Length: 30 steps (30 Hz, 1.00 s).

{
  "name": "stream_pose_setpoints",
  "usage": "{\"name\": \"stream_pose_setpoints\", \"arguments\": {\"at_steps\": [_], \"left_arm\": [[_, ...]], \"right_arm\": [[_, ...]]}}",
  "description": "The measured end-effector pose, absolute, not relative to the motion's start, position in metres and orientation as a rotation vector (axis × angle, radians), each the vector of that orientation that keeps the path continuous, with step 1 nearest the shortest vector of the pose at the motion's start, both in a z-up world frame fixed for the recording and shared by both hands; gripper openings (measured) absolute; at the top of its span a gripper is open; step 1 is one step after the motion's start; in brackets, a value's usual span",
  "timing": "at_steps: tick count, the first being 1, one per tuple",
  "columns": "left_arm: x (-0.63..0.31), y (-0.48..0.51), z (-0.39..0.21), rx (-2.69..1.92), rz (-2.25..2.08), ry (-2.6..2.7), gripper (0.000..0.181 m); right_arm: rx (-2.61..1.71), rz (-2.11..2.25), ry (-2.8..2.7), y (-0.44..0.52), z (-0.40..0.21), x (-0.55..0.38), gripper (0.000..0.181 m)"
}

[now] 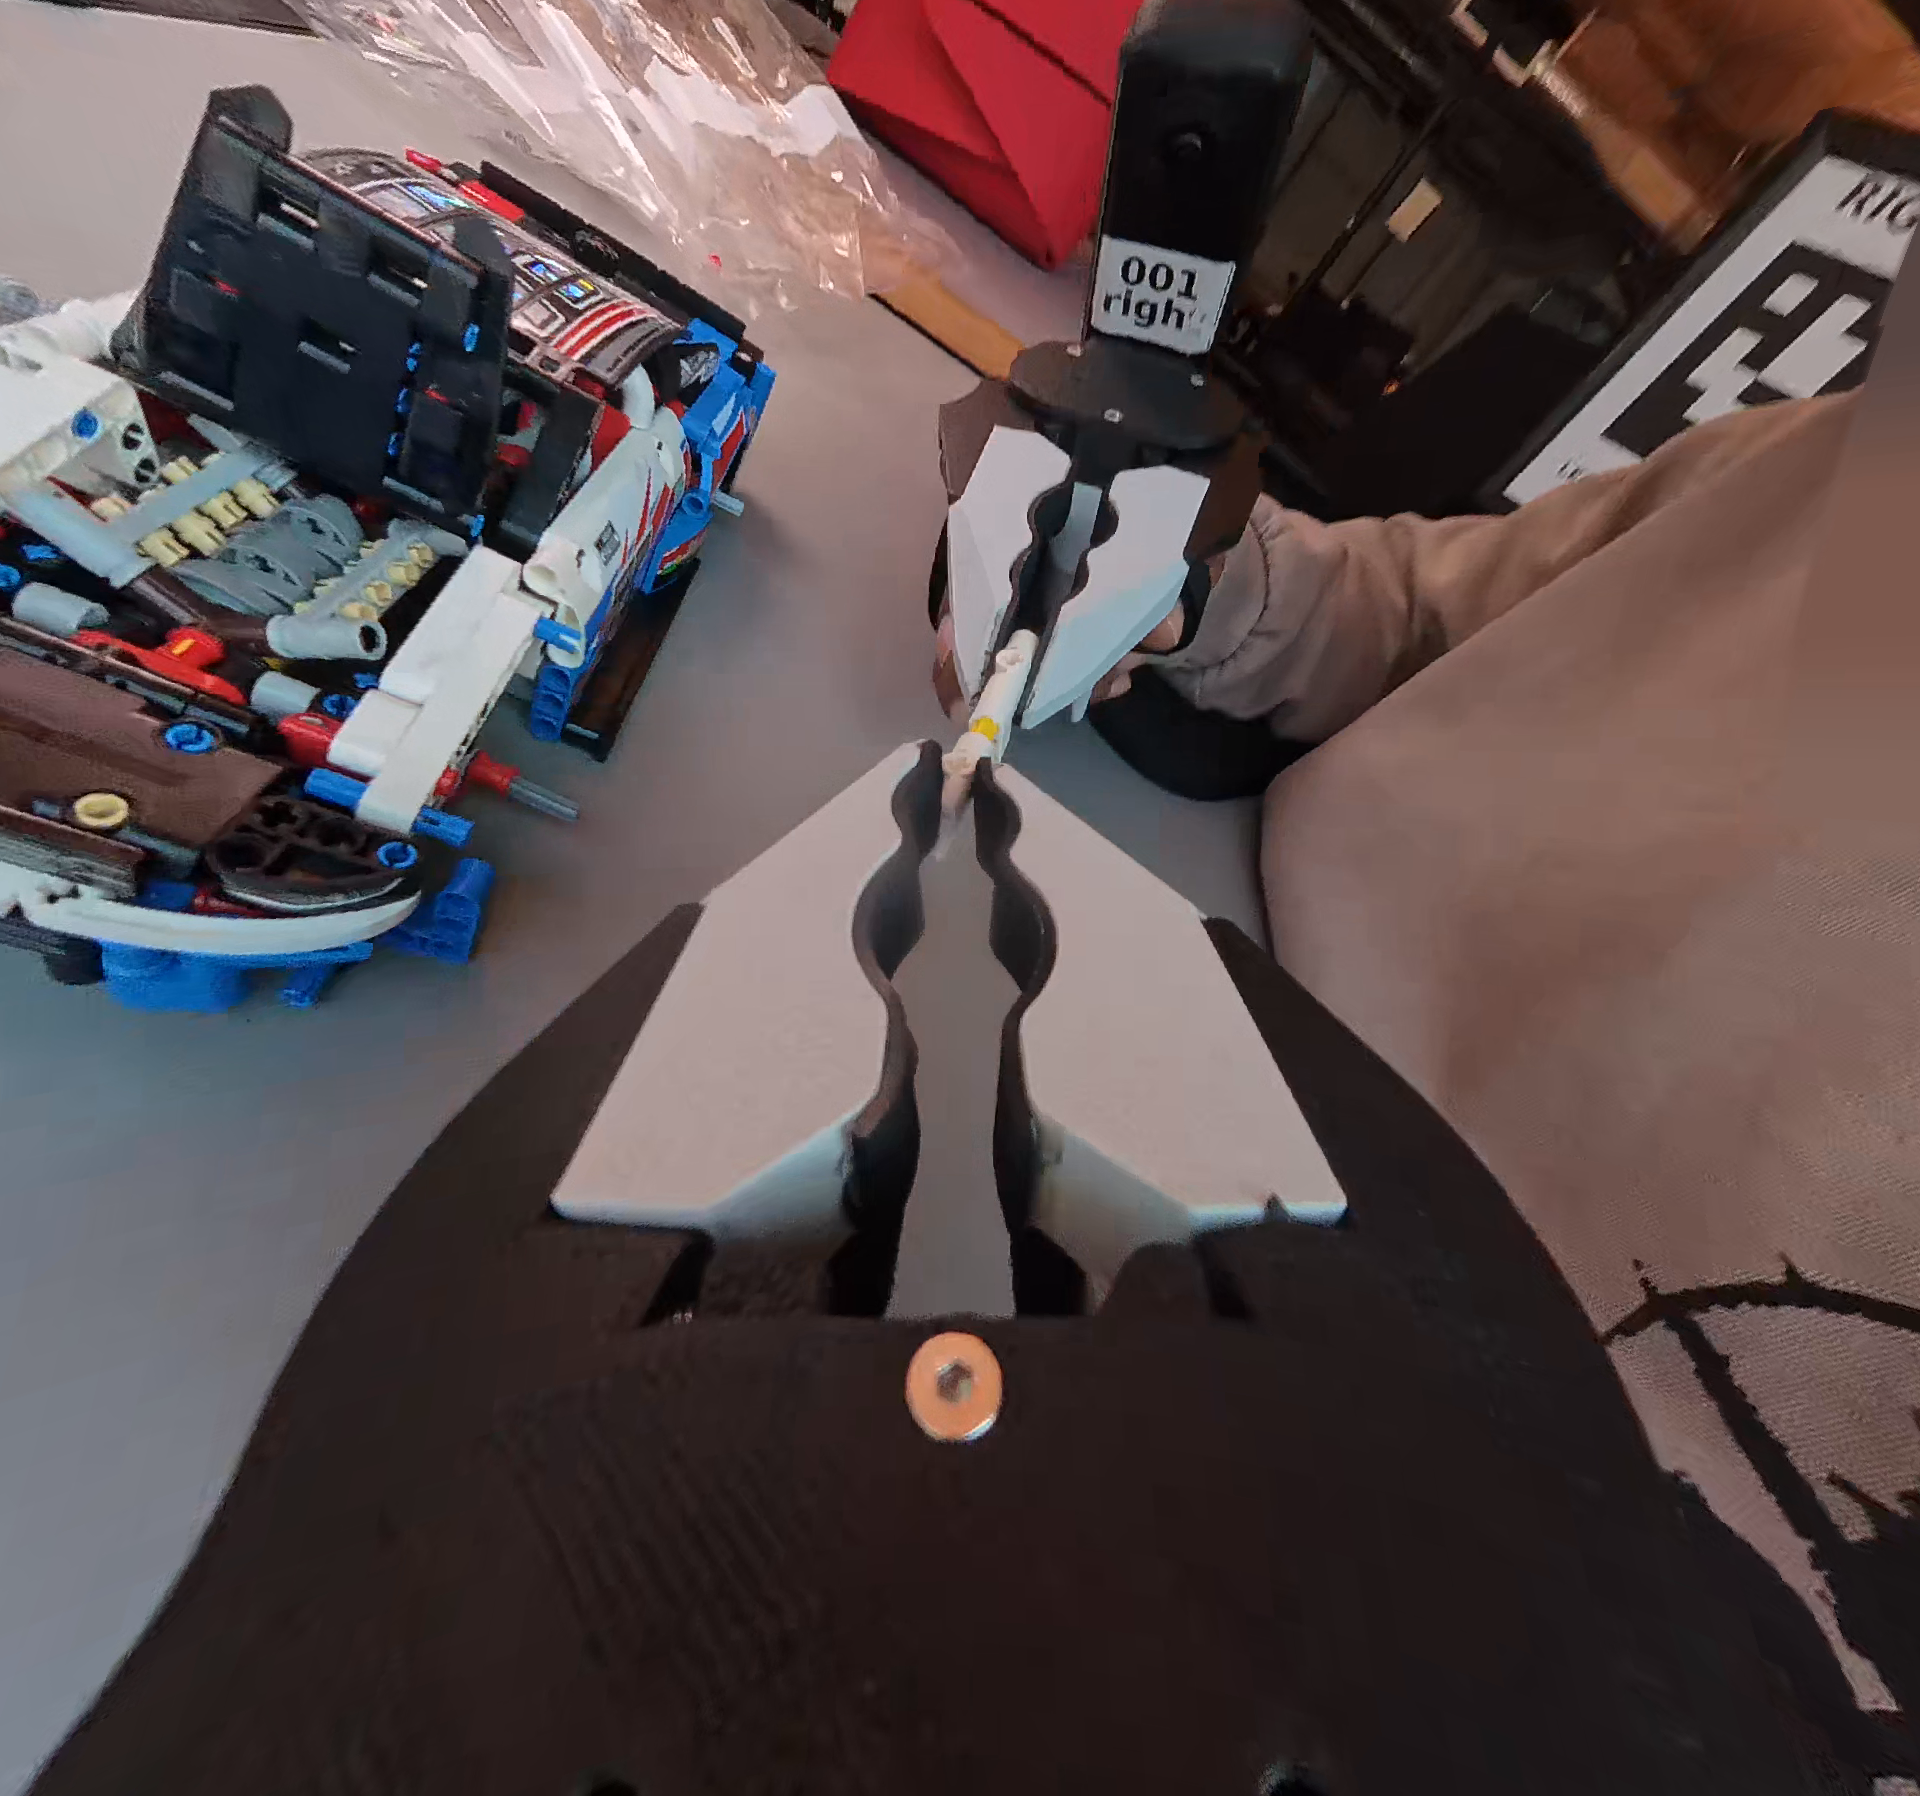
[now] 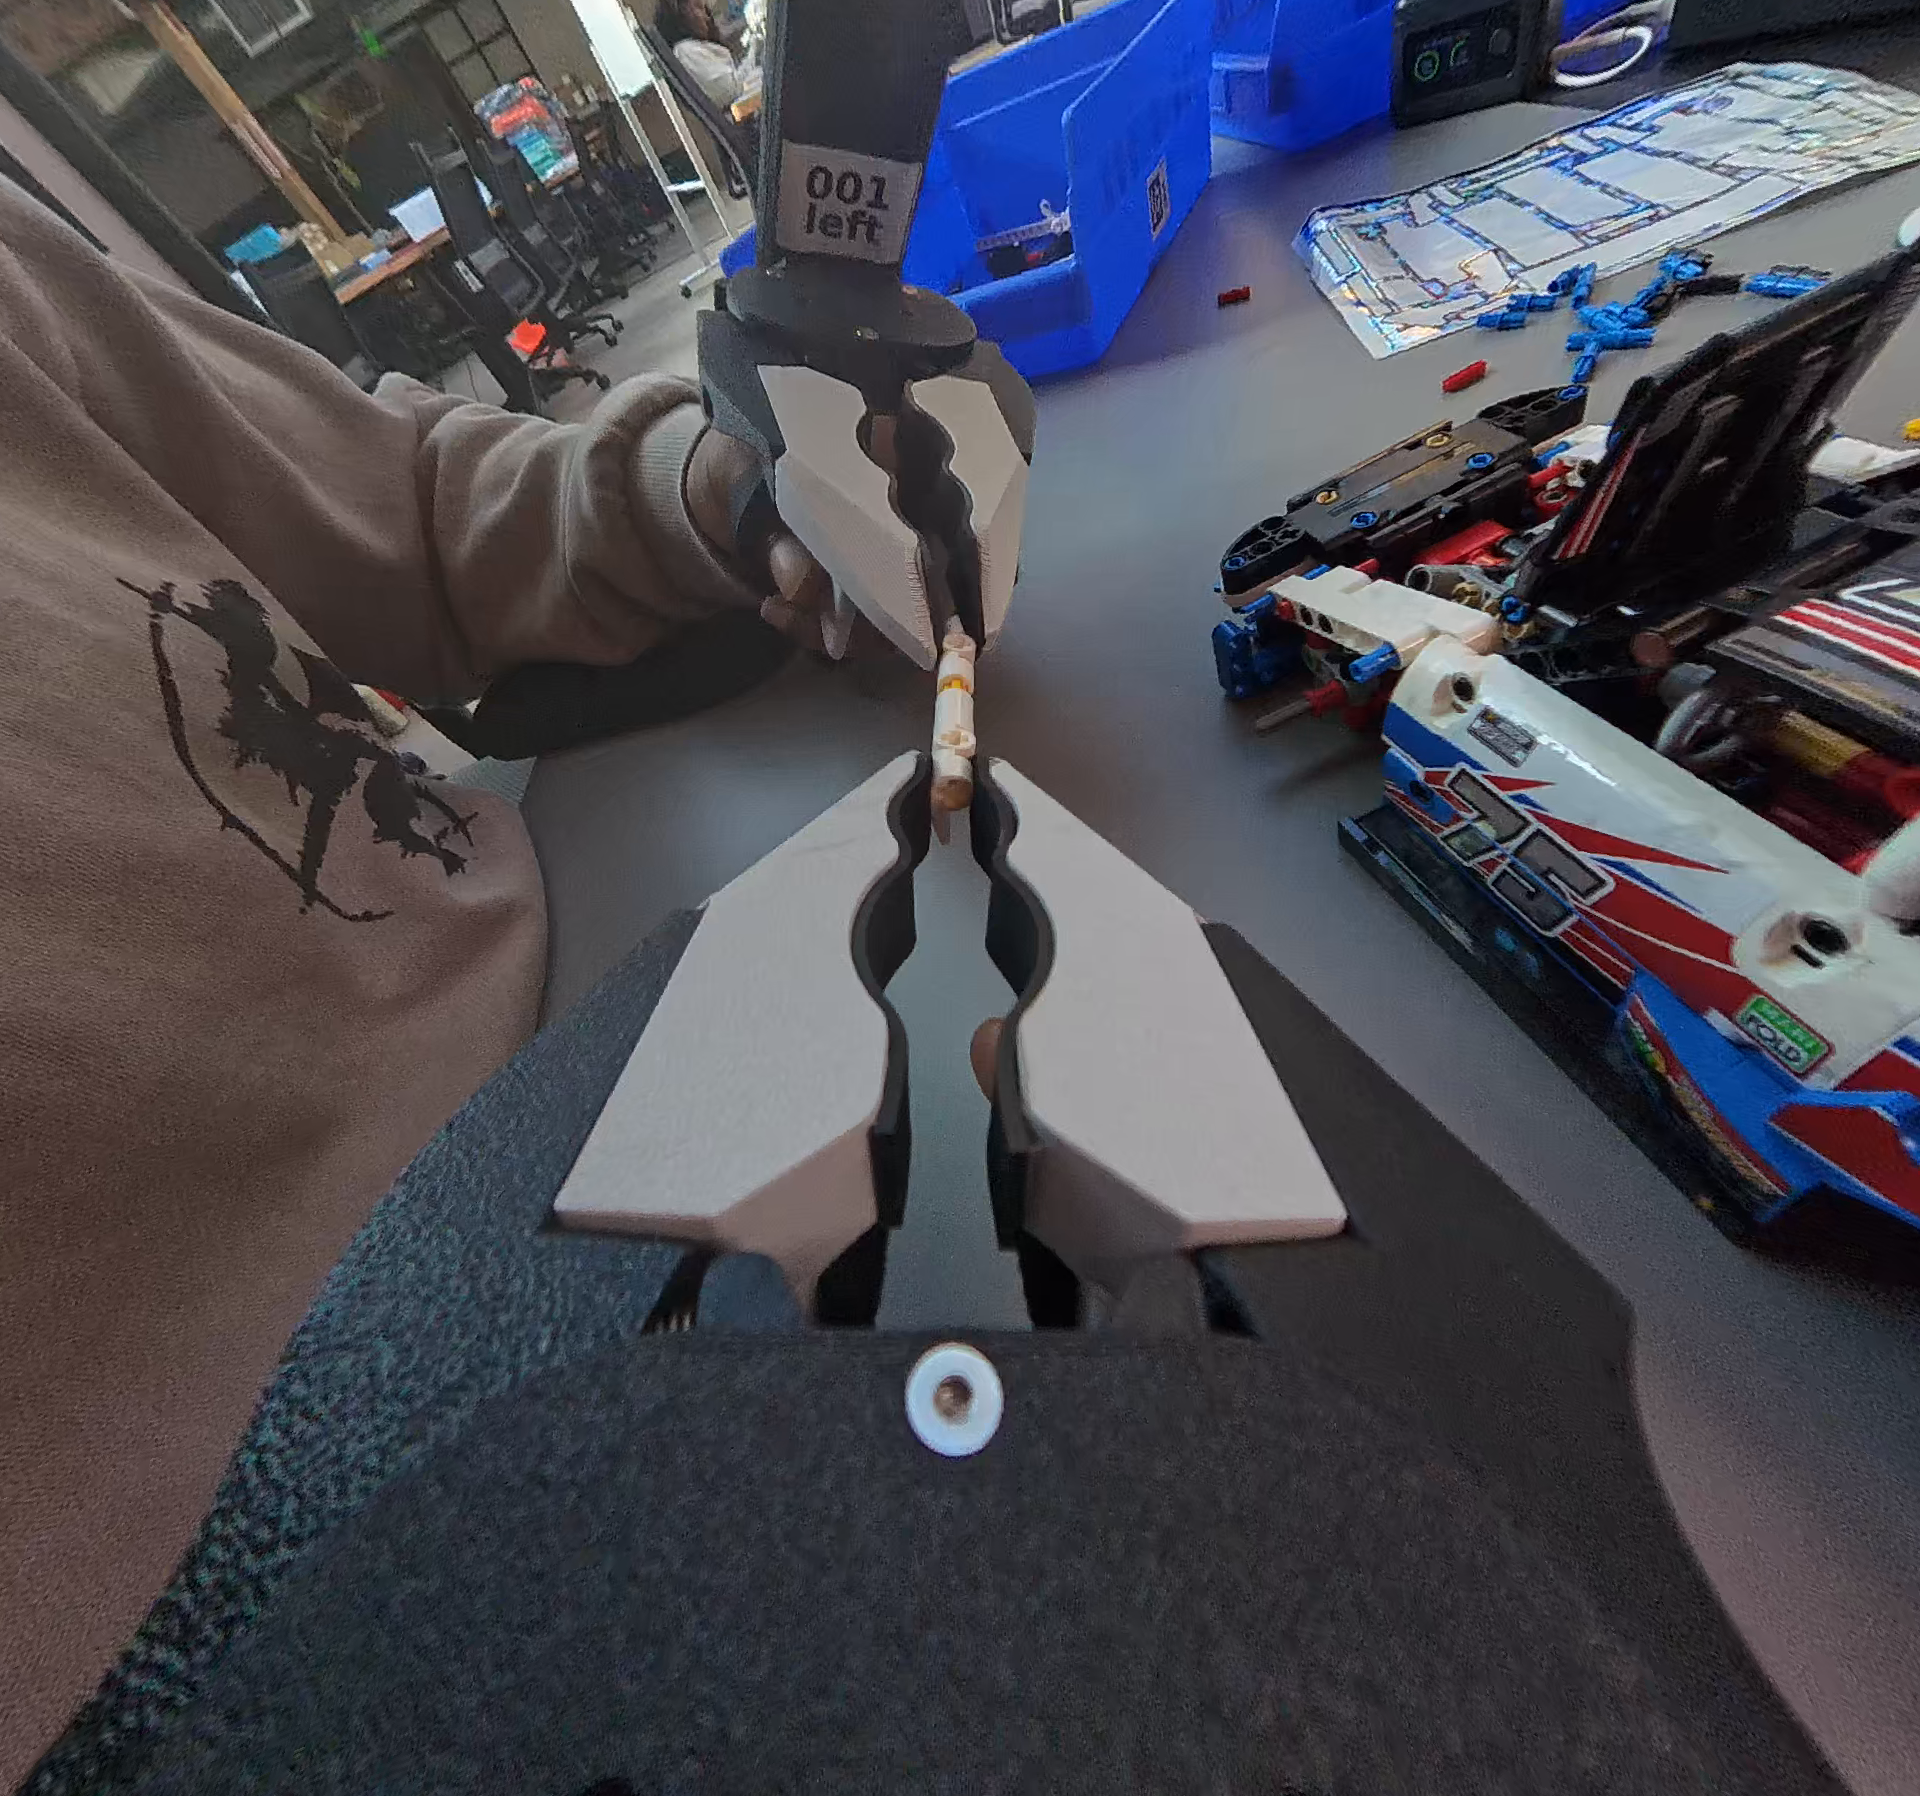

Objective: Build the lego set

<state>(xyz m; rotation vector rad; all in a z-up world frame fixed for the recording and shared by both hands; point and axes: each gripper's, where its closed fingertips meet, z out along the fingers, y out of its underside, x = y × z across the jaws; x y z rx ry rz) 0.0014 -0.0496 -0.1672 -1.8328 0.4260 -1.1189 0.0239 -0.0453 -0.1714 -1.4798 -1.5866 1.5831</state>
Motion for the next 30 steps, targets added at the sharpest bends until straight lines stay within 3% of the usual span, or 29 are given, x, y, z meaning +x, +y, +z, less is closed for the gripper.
{"name": "stream_pose_setpoints", "arguments": {"at_steps": [22, 24, 30], "left_arm": [[0.003, -0.048, -0.166, -1.809, -1.314, 0.218, 0.002], [0.050, -0.075, -0.166, -1.830, -1.467, 0.438, 0.000], [0.033, -0.064, -0.145, -1.792, -1.120, 0.594, 0.000]], "right_arm": [[-1.418, 1.455, -1.567, -0.045, -0.174, 0.017, 0.005], [-1.431, 1.460, -1.664, -0.062, -0.183, 0.009, 0.005], [-1.445, 1.427, -1.558, -0.029, -0.169, 0.012, 0.006]]}}
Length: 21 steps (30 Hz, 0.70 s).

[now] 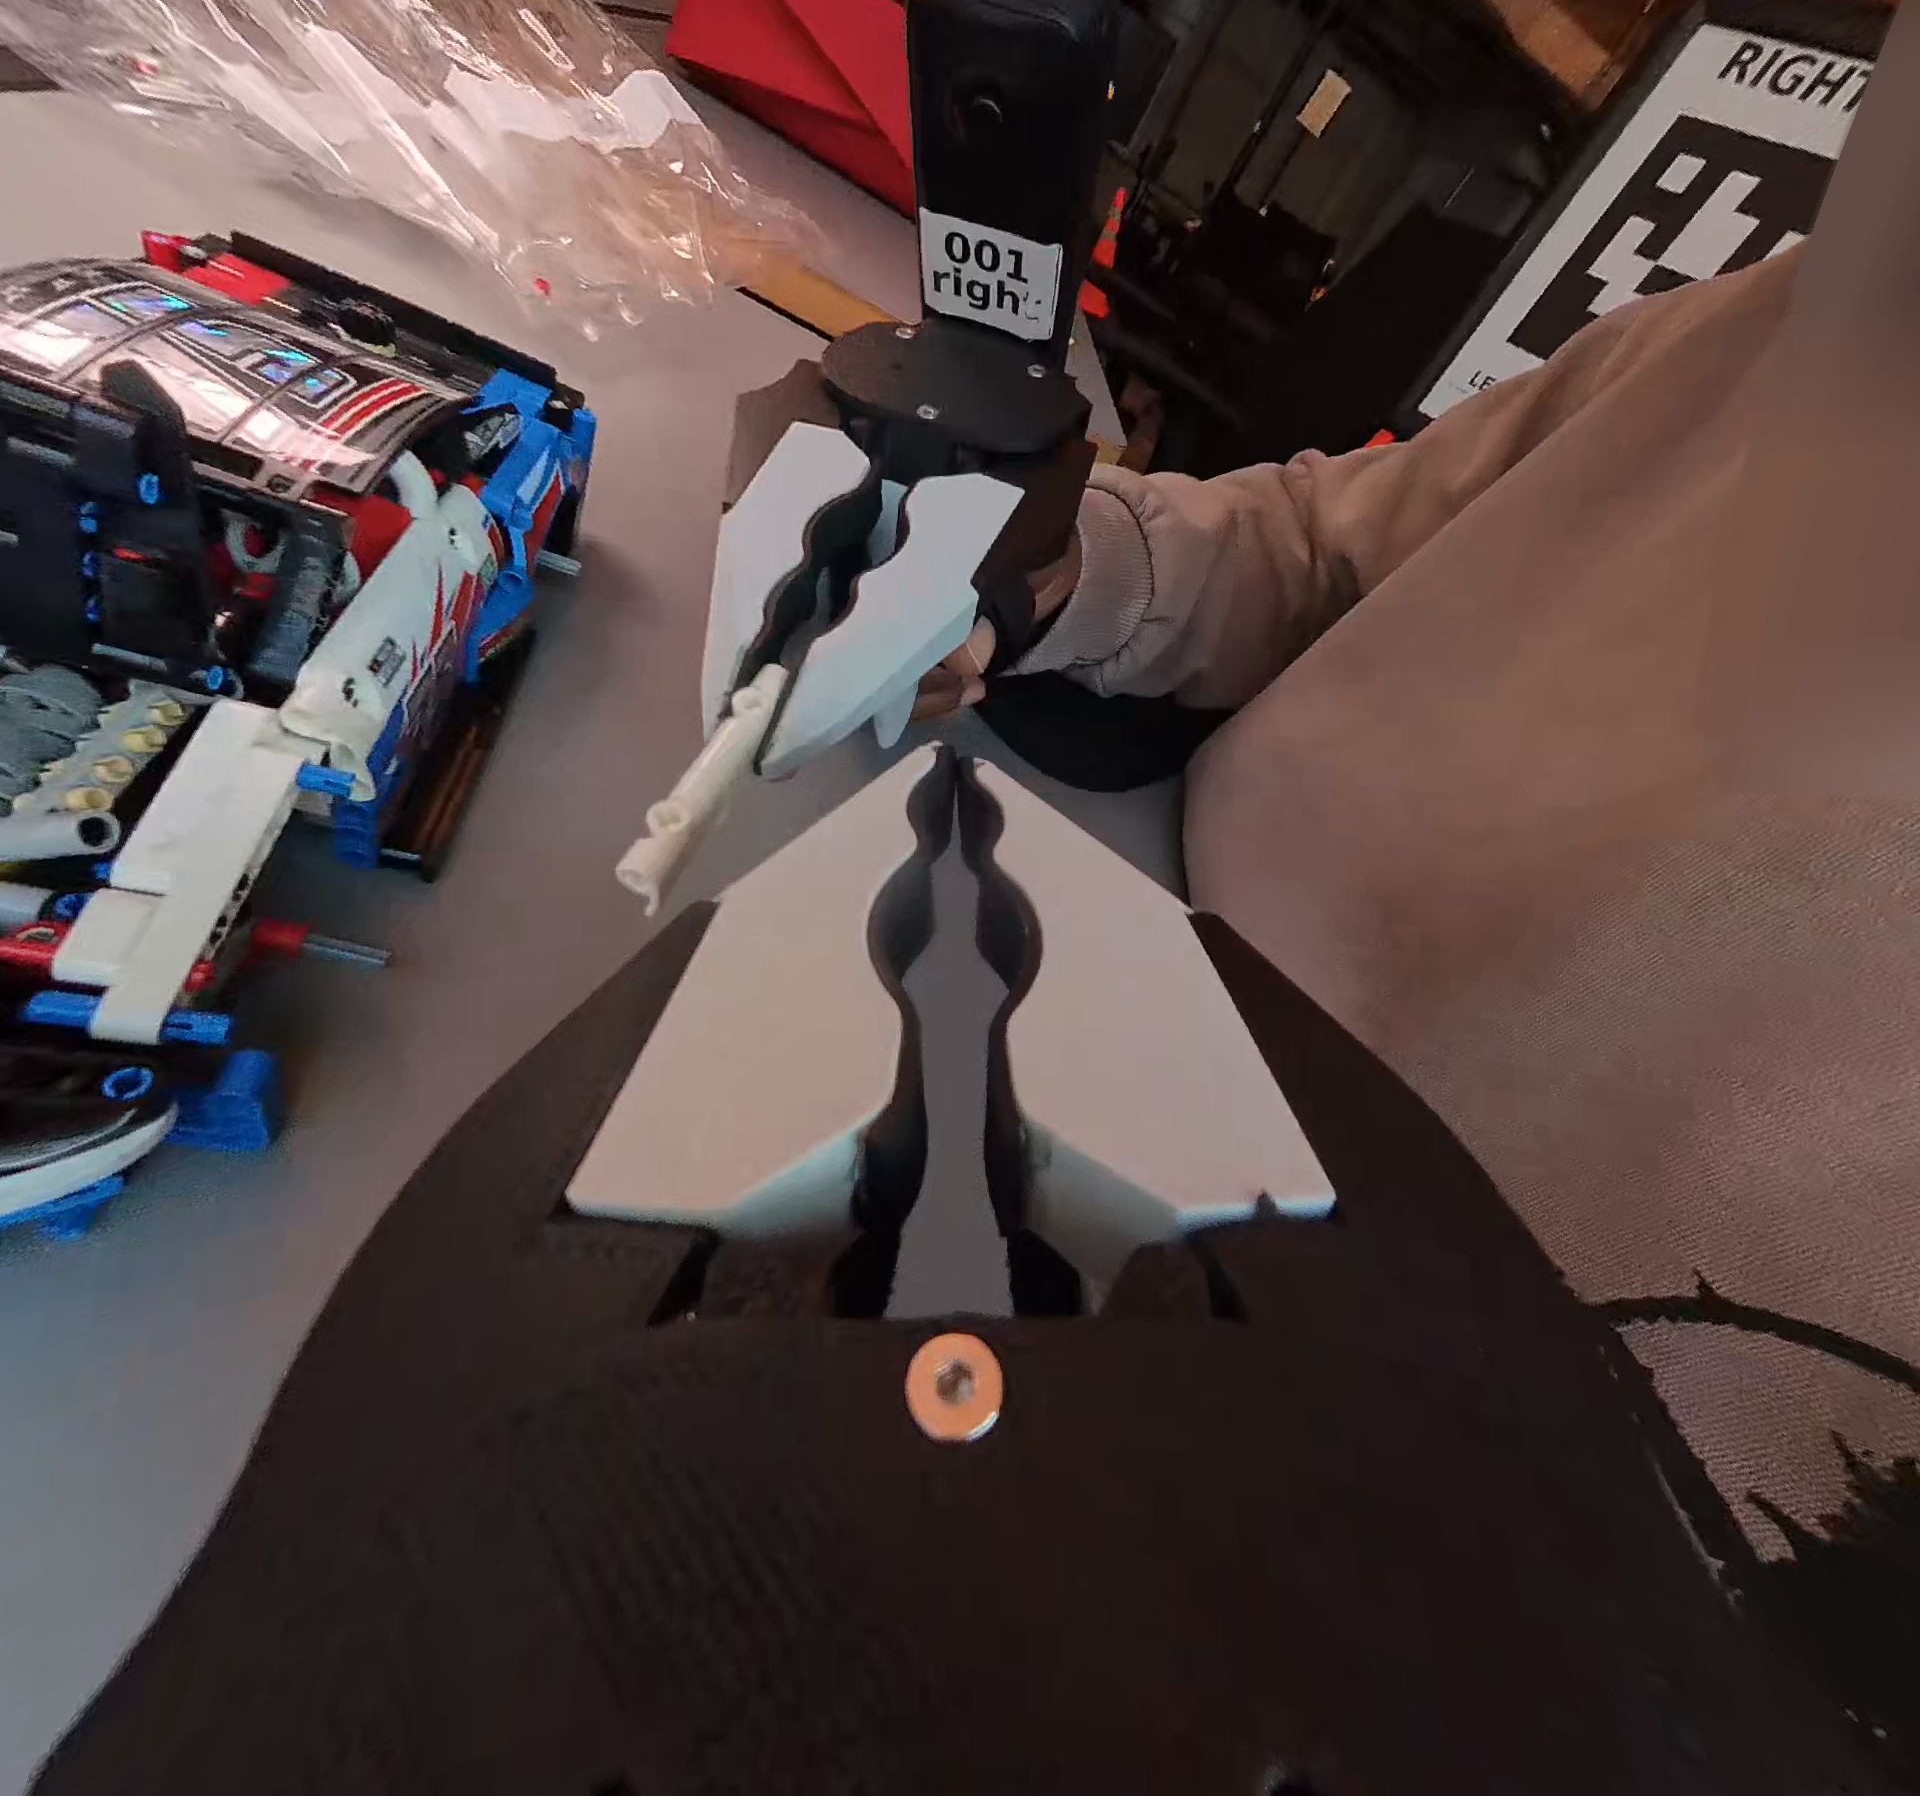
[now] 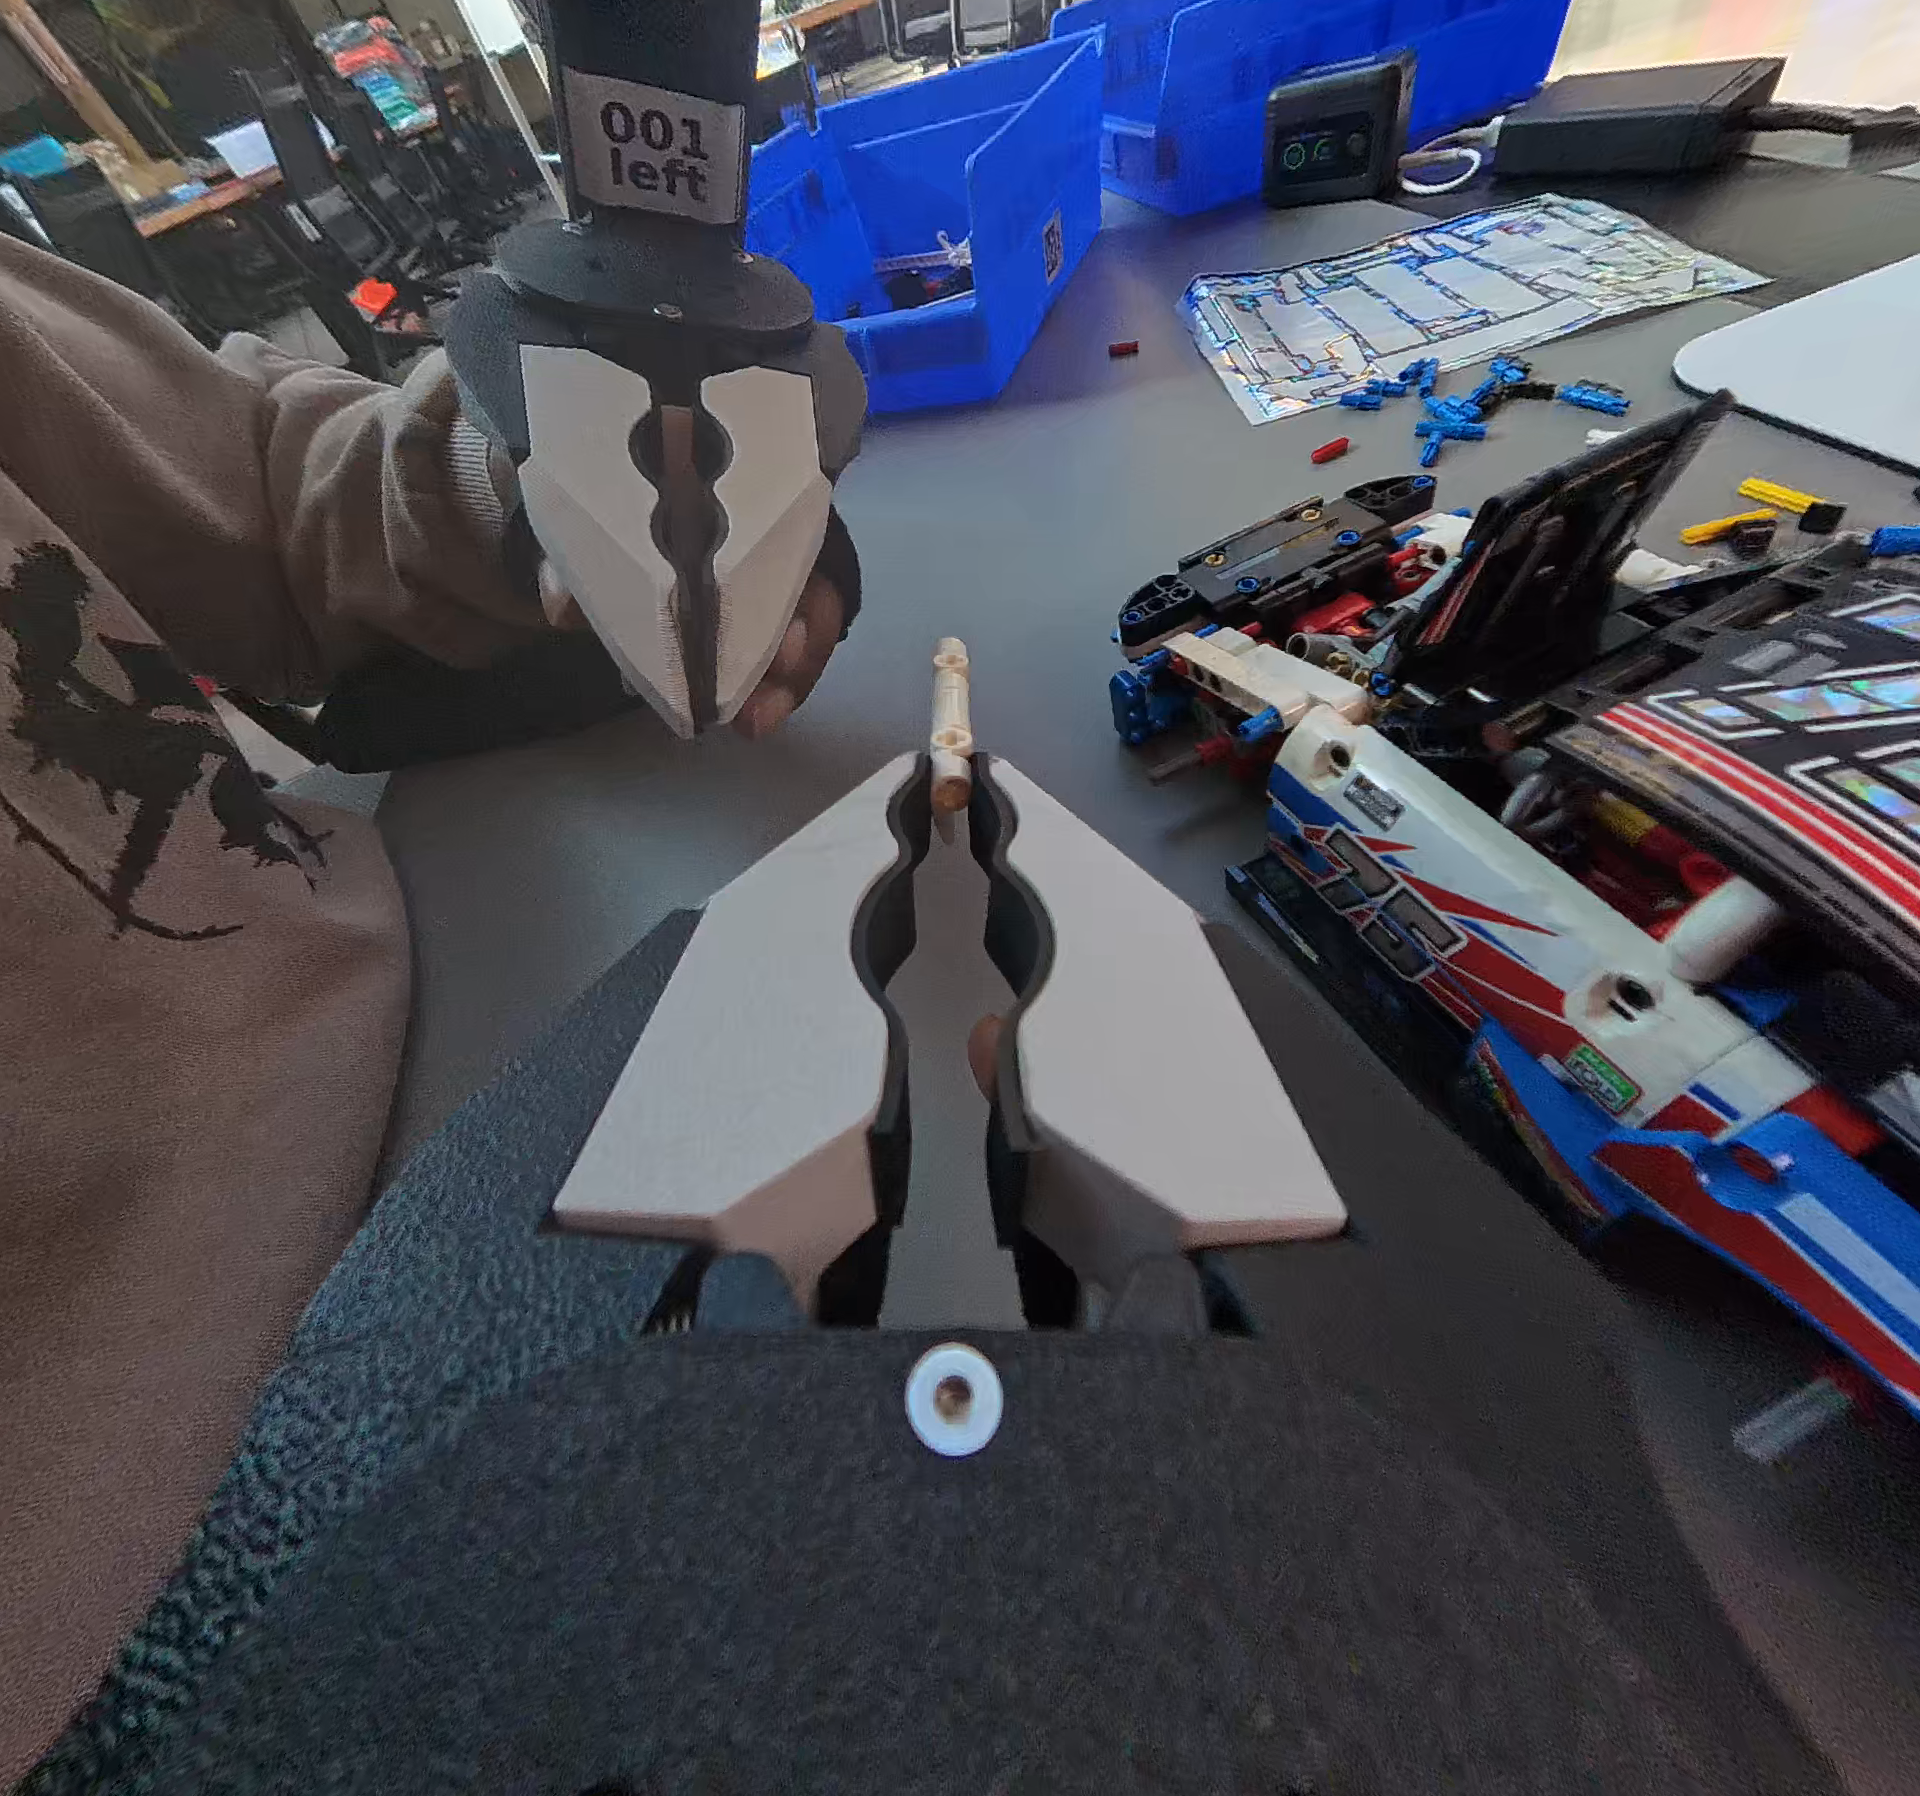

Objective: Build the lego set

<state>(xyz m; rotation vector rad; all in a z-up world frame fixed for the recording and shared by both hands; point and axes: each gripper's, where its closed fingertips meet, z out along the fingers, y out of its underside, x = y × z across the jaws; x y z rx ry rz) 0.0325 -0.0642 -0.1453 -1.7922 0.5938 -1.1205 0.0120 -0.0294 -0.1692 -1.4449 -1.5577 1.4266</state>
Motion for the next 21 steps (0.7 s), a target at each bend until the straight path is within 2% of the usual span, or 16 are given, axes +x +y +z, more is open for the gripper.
{"name": "stream_pose_setpoints", "arguments": {"at_steps": [4, 9, 11, 14, 17, 19, 21], "left_arm": [[0.008, -0.056, -0.141, -1.765, -1.118, 0.506, 0.002], [-0.010, -0.046, -0.149, -1.804, -1.116, 0.408, 0.033], [0.004, -0.049, -0.151, -1.817, -1.171, 0.417, 0.030], [0.017, -0.052, -0.149, -1.807, -1.246, 0.410, 0.005], [0.020, -0.053, -0.149, -1.804, -1.259, 0.404, 0.005], [0.023, -0.054, -0.149, -1.802, -1.203, 0.441, 0.005], [0.028, -0.058, -0.148, -1.794, -1.171, 0.491, 0.005]], "right_arm": [[-1.511, 1.604, -1.463, -0.030, -0.162, 0.014, 0.005], [-1.655, 2.054, -1.279, -0.033, -0.148, 0.018, 0.005], [-1.654, 2.091, -1.295, -0.039, -0.148, 0.018, 0.005], [-1.608, 2.028, -1.390, -0.049, -0.151, 0.018, 0.005], [-1.510, 1.889, -1.463, -0.051, -0.150, 0.019, 0.007], [-1.414, 1.723, -1.563, -0.056, -0.154, 0.018, 0.015], [-1.326, 1.593, -1.617, -0.061, -0.155, 0.017, 0.011]]}}
